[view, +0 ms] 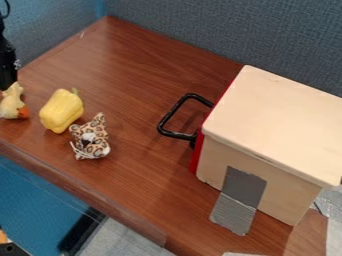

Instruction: Move the toy lion to the middle left of the table

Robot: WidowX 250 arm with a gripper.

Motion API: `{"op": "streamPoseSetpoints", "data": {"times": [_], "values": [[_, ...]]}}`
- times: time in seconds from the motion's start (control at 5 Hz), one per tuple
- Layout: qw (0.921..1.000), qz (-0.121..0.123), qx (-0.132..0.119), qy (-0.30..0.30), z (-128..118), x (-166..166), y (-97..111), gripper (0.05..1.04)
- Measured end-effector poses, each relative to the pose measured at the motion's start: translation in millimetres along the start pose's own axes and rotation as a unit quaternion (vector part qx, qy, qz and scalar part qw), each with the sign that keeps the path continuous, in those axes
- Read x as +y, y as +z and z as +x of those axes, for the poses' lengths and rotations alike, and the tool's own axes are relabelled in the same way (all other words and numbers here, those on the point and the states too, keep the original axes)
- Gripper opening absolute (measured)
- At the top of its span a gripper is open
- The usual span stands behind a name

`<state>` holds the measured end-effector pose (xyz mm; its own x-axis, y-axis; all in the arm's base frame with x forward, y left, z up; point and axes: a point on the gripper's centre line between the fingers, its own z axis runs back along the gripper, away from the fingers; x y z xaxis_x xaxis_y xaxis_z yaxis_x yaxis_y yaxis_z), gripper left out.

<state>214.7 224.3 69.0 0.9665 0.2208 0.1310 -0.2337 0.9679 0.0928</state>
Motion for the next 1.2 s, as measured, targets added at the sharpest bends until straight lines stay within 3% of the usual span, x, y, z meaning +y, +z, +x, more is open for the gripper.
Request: {"op": "streamPoseSetpoints", "data": {"times": [0.2,0.4,0.8,1.0,1.2], "values": [[0.9999,-0.010,0.012,0.002,-4.5,-4.9,-7.4,1.000],[0.9988,-0.030,0.004,-0.038,-13.1,-51.3,2.5,1.000],[0.9921,-0.026,-0.036,-0.117,-7.8,-142.6,24.1,1.000],[0.9920,-0.017,-0.034,-0.120,-2.5,-164.3,12.7,0.999],[0.9939,0.001,-0.005,-0.110,-1.3,-165.5,-14.0,0.999]]}}
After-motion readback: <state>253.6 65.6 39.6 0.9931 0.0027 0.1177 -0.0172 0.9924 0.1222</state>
